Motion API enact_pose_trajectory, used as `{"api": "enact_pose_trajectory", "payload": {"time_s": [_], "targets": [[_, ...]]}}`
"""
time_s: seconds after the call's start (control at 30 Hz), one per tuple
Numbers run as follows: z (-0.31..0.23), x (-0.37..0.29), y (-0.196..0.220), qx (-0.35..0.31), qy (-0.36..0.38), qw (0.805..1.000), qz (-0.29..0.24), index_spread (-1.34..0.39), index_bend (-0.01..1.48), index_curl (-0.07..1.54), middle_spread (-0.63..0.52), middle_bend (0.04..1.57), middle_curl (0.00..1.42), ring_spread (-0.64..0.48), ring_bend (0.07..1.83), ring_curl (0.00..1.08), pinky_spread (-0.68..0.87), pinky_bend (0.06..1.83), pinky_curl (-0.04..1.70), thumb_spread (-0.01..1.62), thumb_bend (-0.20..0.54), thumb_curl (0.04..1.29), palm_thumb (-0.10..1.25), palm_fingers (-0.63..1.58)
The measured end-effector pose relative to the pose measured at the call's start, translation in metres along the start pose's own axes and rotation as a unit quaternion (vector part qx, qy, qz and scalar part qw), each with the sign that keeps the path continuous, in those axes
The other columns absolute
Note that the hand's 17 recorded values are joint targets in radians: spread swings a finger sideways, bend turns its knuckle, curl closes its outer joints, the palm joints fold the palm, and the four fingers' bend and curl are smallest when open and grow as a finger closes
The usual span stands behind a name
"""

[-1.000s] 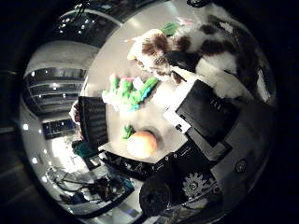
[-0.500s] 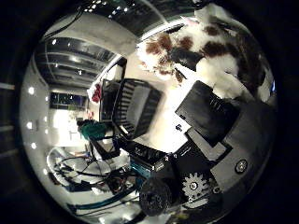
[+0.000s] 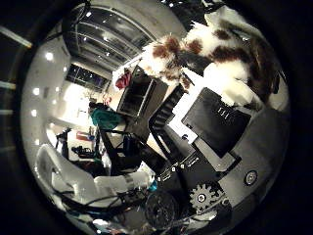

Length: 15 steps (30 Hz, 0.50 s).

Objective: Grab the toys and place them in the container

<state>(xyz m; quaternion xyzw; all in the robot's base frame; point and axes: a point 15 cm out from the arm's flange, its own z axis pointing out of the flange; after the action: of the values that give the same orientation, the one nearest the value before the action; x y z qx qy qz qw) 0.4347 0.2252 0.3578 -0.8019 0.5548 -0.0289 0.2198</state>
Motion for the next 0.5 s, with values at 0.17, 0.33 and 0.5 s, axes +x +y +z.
{"api": "enact_pose_trajectory", "payload": {"time_s": [0.17,0.33,0.5], "targets": [[0.050,-0.002,0.052,-0.087,-0.007,0.993,-0.076,-0.48,0.61,0.47,-0.14,0.74,0.37,-0.12,0.92,0.35,-0.09,0.96,0.72,1.04,-0.027,0.56,0.82,-0.06],[0.063,0.000,0.076,-0.134,-0.017,0.985,-0.109,-0.51,0.43,0.37,-0.05,0.45,0.29,0.10,0.59,0.21,0.29,0.74,0.54,1.04,-0.030,0.49,0.78,-0.15],[0.055,0.014,0.075,-0.129,-0.015,0.986,-0.108,-0.52,0.30,0.33,-0.01,0.26,0.26,0.18,0.43,0.18,0.45,0.61,0.43,1.02,-0.027,0.44,0.76,-0.03]]}}
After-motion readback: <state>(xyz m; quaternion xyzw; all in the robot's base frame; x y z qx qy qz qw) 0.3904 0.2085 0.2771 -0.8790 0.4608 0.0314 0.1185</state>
